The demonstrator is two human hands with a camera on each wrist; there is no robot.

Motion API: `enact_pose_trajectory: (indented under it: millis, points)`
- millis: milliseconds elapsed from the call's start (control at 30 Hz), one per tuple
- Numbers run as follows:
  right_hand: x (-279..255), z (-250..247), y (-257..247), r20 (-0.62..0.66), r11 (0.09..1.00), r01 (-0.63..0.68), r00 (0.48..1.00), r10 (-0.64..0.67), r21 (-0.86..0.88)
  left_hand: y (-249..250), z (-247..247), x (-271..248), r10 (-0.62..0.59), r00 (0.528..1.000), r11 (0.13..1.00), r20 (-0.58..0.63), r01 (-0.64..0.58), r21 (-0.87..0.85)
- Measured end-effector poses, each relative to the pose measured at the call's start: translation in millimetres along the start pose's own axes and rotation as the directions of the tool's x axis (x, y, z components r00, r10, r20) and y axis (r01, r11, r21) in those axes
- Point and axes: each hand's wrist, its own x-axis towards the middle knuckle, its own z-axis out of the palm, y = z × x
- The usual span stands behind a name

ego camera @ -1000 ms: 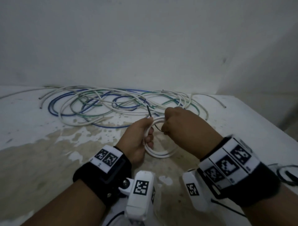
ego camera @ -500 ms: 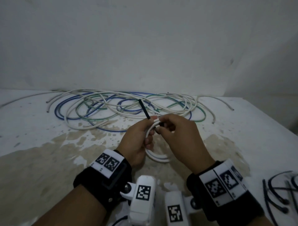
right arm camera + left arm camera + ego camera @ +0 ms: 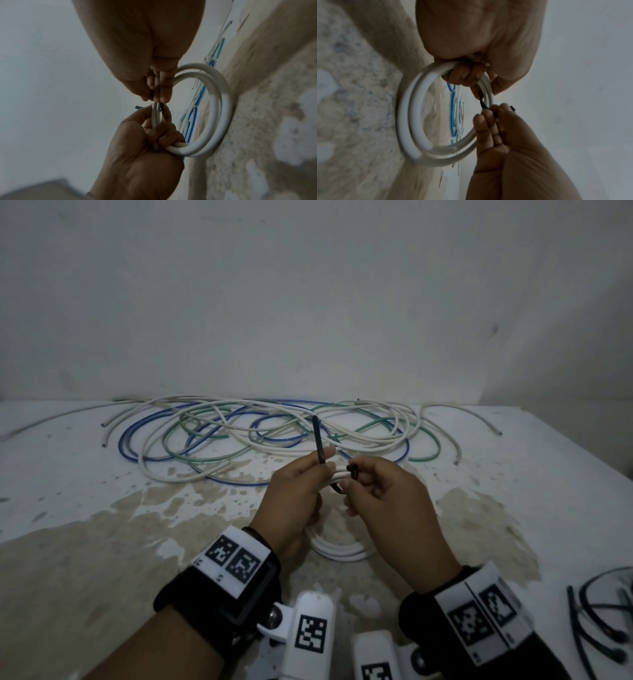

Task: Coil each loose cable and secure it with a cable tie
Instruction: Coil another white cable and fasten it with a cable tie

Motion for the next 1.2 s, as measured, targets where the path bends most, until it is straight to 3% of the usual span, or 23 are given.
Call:
enact_pose_trajectory:
  millis: [200, 500, 700, 1000, 1200]
  points:
    - [-2, -3, -4, -0.046, 0.999, 0.029, 0.999, -0.028, 0.033, 2, 1, -2, 0.037, 0.999, 0.999, 0.004, -0.037, -0.010]
    - [-3, -5, -5, -0.100, 0.947, 0.163, 0.975, -0.196, -0.276, 4, 4, -6, 0.087, 0.996, 0.996, 0.014, -0.088, 0.024]
    - [-5, -7, -13, -0.115, 0.991, 0.054, 0.993, -0.040, 0.119, 7, 6, -7, 0.226, 0.974, 0.961, -0.019, -0.220, 0.166]
    - [-4, -7, -20, -0.151, 0.980, 0.066, 0.988, -0.038, 0.188, 4, 8, -7, 0.314, 0.948, 0.868, -0.044, -0.268, 0.418]
    - [-3, -10, -20, -0.162, 0.981, 0.043, 0.987, -0.012, 0.190, 6, 12, -11, 0.410, 0.912, 0.809, -0.024, -0.352, 0.470]
